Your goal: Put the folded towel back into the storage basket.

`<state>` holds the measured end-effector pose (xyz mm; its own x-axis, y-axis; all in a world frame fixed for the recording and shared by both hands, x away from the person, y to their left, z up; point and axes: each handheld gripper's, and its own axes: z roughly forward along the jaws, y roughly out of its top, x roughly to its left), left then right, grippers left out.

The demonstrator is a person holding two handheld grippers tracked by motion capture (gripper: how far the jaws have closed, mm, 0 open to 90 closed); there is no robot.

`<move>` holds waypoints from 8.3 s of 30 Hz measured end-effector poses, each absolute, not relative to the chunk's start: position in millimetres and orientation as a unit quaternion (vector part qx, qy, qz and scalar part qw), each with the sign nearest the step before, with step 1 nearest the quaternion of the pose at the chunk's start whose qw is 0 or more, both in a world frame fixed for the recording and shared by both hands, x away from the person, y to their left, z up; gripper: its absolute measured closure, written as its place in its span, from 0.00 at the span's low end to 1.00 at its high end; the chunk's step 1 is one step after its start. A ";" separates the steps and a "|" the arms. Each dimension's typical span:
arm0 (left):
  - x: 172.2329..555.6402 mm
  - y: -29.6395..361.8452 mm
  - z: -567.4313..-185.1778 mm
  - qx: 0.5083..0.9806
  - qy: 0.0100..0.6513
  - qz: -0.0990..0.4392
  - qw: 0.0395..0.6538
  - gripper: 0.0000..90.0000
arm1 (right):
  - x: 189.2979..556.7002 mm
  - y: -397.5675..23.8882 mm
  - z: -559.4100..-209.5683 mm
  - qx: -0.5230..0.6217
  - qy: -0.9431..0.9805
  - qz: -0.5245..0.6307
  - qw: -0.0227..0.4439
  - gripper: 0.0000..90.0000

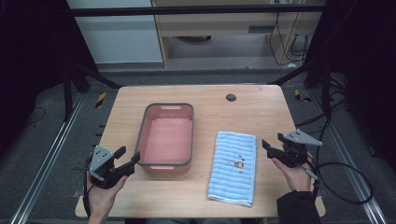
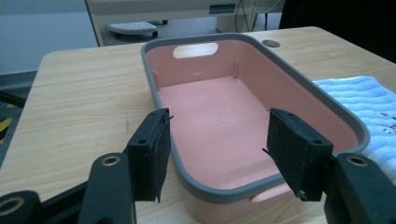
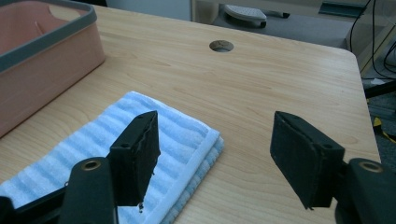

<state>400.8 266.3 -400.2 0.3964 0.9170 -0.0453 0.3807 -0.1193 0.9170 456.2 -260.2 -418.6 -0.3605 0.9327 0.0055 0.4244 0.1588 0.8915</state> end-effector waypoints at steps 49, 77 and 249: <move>418.5 117.4 -406.1 0.755 0.367 0.229 0.493 0.49 | 500.5 -228.4 -399.1 0.475 0.715 0.430 0.281 0.41; 411.6 65.7 -453.6 0.804 0.345 0.180 0.449 0.56 | 511.5 -237.2 -446.9 0.499 0.729 0.392 0.254 0.45; 447.8 240.5 -371.3 0.703 0.444 0.258 0.492 0.96 | 585.2 -3.3 -325.3 0.337 0.752 0.507 0.254 0.92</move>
<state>447.8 240.5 -371.3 0.4732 0.8779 -0.0734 0.3706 -0.1229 0.9206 585.2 -3.3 -325.3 -0.6447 0.7633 -0.0401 0.2494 0.2597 0.9329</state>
